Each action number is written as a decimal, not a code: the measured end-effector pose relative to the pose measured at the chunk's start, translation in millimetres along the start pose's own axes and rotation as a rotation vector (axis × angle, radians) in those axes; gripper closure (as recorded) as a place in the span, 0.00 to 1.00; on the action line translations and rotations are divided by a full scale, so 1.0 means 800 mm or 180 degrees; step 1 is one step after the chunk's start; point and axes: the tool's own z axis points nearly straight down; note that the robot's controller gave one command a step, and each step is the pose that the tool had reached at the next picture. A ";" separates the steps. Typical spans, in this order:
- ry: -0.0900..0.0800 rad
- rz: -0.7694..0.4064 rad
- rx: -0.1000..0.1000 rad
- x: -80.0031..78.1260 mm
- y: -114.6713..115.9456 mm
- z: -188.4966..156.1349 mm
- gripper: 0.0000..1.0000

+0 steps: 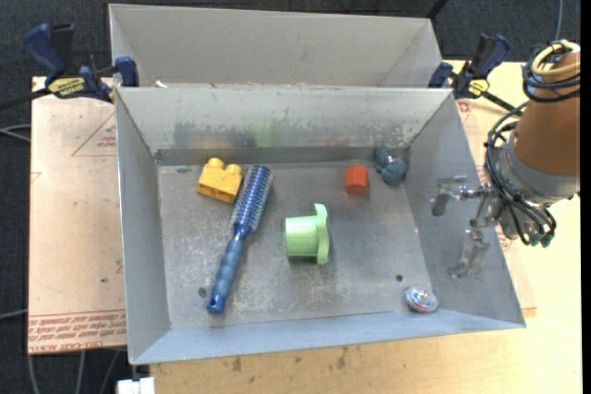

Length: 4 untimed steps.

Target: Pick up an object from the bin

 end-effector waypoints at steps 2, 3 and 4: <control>-0.0019 -0.0699 -0.0014 -0.035 0.225 0.016 0.00; 0.0017 -0.0580 -0.0007 -0.078 0.220 0.198 0.00; -0.0010 -0.0583 -0.0005 -0.081 0.220 0.191 1.00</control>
Offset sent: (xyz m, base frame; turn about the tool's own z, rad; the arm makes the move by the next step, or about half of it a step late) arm -0.0144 0.0465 -0.0503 -0.0786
